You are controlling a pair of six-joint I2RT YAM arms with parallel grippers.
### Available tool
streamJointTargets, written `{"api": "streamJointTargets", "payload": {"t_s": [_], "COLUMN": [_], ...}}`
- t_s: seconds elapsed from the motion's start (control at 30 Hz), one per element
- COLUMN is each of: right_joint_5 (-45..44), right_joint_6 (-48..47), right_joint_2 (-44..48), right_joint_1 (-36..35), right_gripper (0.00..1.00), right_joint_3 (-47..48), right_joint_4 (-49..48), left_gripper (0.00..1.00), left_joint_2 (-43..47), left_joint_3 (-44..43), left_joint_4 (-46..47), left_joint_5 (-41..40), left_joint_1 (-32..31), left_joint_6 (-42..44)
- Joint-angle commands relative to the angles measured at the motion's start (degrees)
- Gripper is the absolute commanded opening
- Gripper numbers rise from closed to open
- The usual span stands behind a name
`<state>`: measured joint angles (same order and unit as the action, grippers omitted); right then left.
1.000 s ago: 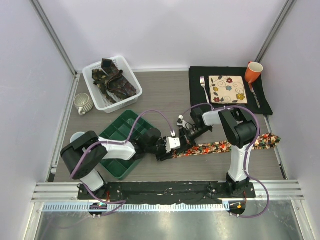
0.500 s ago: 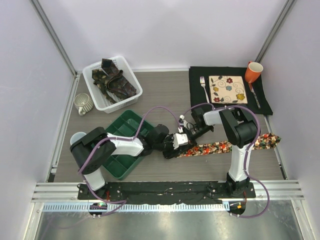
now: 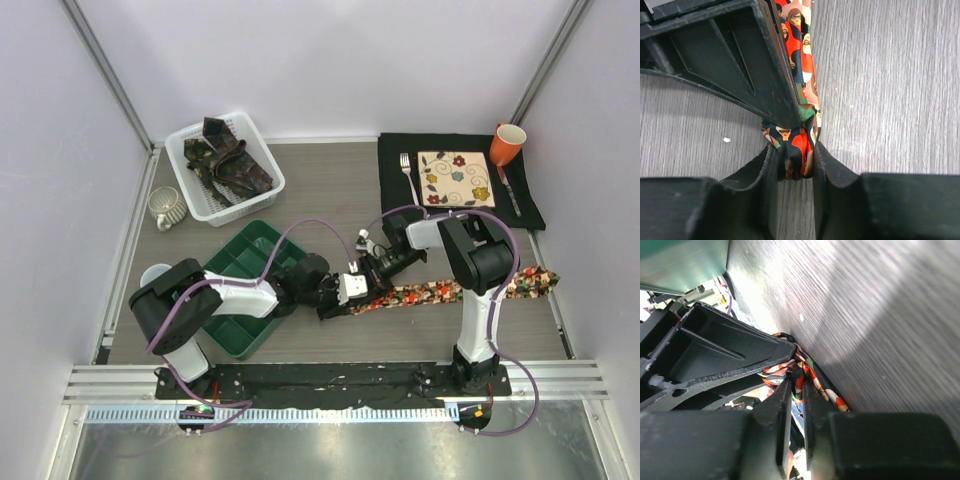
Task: Roll the ties
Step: Roll the tie at the center of the board.
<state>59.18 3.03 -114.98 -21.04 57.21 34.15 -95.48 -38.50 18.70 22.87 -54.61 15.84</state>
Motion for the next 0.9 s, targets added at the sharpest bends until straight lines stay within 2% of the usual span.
{"api": "streamJointTargets", "payload": {"t_s": [0.0,0.13,0.23,0.27,0.4,0.43,0.53,0.57,0.67,0.87], "right_joint_5": [-4.4,-2.3,-2.3,-2.5,-4.2,-4.9,-8.3,-9.1,-10.6,-11.5], "right_joint_6": [-0.9,-2.1,-2.4,-2.4,-2.5,-2.6,-2.5,-2.7,-2.3,-1.6], "right_joint_2": [3.3,4.4,3.2,2.7,2.0,2.0,1.3,0.7,-0.1,-1.6], "right_joint_1": [0.4,0.6,0.6,0.6,0.6,0.7,1.1,1.2,1.3,1.3], "right_gripper": [0.23,0.24,0.14,0.06,0.01,0.01,0.01,0.01,0.01,0.01], "right_joint_3": [0.8,0.3,0.1,0.2,0.4,0.4,-0.3,-0.5,-1.1,-1.4], "right_joint_4": [1.1,2.8,2.6,2.8,2.6,2.3,2.2,2.1,2.0,1.6], "left_gripper": [0.22,0.21,0.21,0.21,0.21,0.23,0.56,0.59,0.64,0.62], "left_joint_2": [-1.6,-1.5,-1.5,-1.6,-1.5,-1.2,0.5,1.1,1.4,-1.8], "left_joint_3": [-0.7,-0.2,-0.3,-0.3,-0.2,-0.2,1.5,3.2,5.3,5.4], "left_joint_4": [-1.6,-1.5,-1.4,-1.8,-2.1,-2.1,0.7,3.4,7.0,13.5], "left_joint_5": [0.7,0.6,0.6,0.6,0.6,0.4,1.7,2.4,3.3,4.5], "left_joint_1": [-0.1,-0.1,-0.1,-0.1,-0.1,0.0,1.8,2.1,2.4,2.3], "left_joint_6": [0.4,0.3,0.2,0.3,0.7,0.5,-3.1,-3.6,-3.9,-5.0]}}
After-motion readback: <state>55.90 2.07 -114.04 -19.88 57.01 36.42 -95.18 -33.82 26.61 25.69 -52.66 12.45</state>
